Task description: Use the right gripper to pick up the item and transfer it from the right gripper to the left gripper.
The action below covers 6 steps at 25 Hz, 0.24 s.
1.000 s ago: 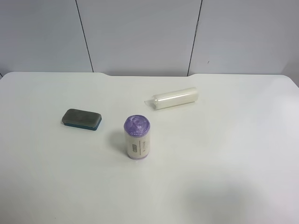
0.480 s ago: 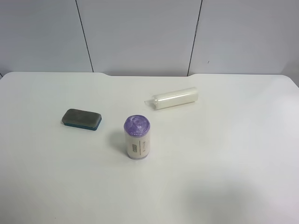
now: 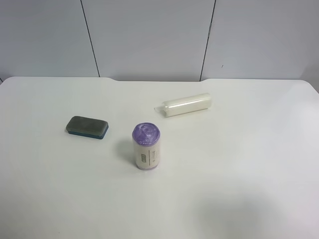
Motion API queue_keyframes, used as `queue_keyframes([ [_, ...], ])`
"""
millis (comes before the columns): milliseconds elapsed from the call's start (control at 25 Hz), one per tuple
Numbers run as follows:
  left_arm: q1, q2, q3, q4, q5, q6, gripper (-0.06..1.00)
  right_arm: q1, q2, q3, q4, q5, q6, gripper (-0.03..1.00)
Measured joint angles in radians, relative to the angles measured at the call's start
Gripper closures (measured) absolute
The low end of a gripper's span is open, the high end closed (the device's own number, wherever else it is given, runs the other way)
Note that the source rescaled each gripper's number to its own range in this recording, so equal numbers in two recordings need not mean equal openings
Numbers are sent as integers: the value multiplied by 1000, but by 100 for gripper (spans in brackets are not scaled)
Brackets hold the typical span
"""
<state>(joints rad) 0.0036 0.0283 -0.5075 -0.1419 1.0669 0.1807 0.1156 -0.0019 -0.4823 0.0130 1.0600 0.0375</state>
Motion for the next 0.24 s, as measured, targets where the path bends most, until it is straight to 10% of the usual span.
queue_keyframes([
  [240, 0, 0, 0, 0, 0, 0, -5, 0, 0, 0, 0, 0, 0, -3],
])
